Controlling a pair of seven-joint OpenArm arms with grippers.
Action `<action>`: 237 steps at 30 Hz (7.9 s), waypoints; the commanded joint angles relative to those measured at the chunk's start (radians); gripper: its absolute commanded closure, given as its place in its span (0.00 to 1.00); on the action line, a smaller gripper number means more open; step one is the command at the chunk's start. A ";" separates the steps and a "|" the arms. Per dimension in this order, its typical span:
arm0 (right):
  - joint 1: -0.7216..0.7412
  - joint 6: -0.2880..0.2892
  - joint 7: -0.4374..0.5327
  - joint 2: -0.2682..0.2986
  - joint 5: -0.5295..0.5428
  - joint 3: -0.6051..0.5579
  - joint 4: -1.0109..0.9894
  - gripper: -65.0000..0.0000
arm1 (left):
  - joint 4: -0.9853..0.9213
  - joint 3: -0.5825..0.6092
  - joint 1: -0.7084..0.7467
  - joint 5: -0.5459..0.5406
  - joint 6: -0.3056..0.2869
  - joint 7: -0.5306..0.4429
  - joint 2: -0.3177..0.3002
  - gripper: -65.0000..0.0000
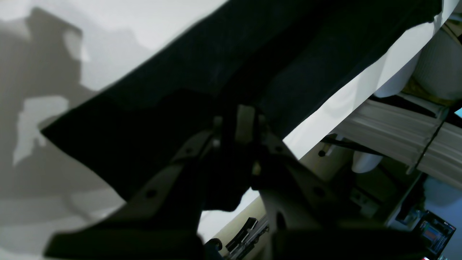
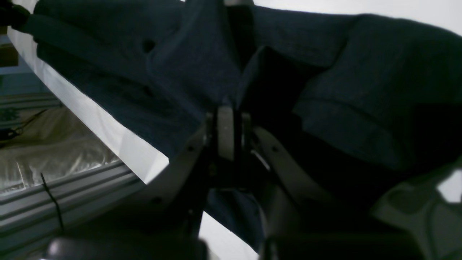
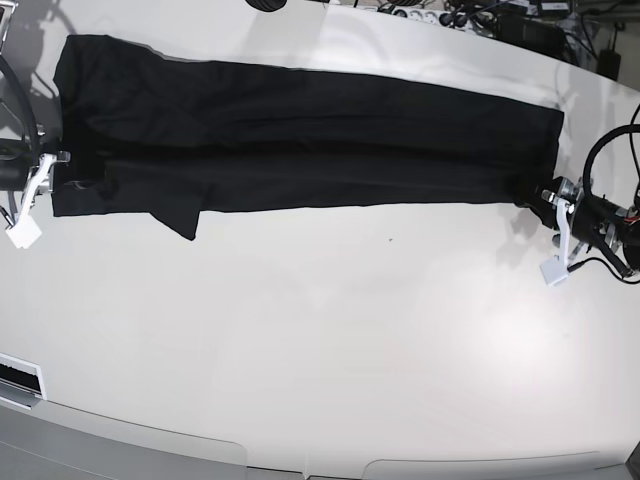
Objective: Layout the t-shirt on the table in an organized manner, then fold the t-shirt properly
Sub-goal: 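Lower the folded hem flat with both grippers and release, then move the left gripper to the folded shirt's end and grasp it, then fold the shirt end with the left gripper toward the right gripper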
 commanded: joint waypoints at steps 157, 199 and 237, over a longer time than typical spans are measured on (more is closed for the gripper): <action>-0.208 -0.019 0.539 -0.262 -0.792 -0.121 0.188 1.00 | 0.010 -0.703 0.475 0.155 -0.006 -0.312 -0.016 0.42; -0.152 -0.065 0.441 -0.243 -0.607 -0.119 0.335 0.58 | 0.013 -0.702 0.359 0.165 -0.006 -0.255 -0.148 1.00; -0.151 -0.039 0.467 -0.309 -0.633 -0.120 0.335 0.58 | 0.665 -0.661 0.496 -0.123 -0.006 0.009 0.275 1.00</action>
